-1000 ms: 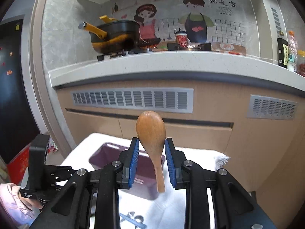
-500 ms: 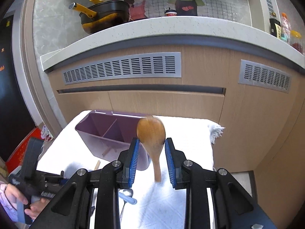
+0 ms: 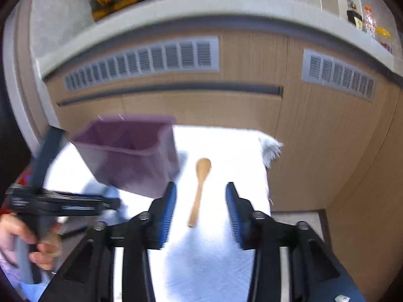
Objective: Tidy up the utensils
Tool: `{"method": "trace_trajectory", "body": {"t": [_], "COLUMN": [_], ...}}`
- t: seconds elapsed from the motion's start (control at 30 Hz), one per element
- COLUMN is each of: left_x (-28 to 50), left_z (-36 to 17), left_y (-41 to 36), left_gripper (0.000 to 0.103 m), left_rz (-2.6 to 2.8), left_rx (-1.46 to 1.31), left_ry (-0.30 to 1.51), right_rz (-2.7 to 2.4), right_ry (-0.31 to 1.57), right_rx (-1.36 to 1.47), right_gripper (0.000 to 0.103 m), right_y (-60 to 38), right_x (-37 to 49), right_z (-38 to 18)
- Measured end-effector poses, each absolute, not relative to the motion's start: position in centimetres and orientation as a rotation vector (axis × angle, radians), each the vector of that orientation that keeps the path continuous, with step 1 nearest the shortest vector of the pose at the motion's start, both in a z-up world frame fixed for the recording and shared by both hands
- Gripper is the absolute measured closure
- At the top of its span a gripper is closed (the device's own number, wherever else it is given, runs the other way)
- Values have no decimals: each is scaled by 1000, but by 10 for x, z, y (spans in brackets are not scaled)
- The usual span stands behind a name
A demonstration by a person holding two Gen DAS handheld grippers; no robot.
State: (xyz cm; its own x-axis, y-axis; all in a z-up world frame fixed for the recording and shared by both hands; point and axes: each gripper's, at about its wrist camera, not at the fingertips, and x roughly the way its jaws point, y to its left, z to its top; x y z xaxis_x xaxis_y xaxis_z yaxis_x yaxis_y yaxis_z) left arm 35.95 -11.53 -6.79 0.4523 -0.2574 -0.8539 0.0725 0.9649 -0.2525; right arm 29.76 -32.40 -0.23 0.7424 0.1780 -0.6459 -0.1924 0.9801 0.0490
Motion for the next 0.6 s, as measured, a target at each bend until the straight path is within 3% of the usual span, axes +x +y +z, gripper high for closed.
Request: {"method": "trace_trajectory", "body": {"t": [0.03,0.07,0.2,0.3,0.47,0.5,0.57,0.6], "left_x": [354,350,321,304,293,292,294,295], "left_z": [-67,-68,-61,-56,-53,-53,-54,-54], "left_y": [-116,-117,-111,-92,-60,-55,-49,-49], "left_gripper": [56,60,68,68,68,67,67,67], "left_rz": [-215,-221,-300,-352,-409,-424,-424,-412], "left_rx": [-158,-134,8,55,-17,-56,-110,-131], "left_ry": [1064,1060,1025,1022,1038,1051,1072,1078], "right_rz": [194,185,181,213,291,330,360,351], "right_ry": [744,768,845,822,816,830,856,882], "right_rx": [-41,-50,-129,-184,-136,-104,-82,-91], "right_gripper": [44,40,35,4,1,1,26,64], "right_y": [-322,-321,-305,-294,-293,-295,-295,-295], "right_x": [309,319,358,374,383,382,380,379], "right_z": [-12,-20,-45,-54,-62,-64,-69,-72]}}
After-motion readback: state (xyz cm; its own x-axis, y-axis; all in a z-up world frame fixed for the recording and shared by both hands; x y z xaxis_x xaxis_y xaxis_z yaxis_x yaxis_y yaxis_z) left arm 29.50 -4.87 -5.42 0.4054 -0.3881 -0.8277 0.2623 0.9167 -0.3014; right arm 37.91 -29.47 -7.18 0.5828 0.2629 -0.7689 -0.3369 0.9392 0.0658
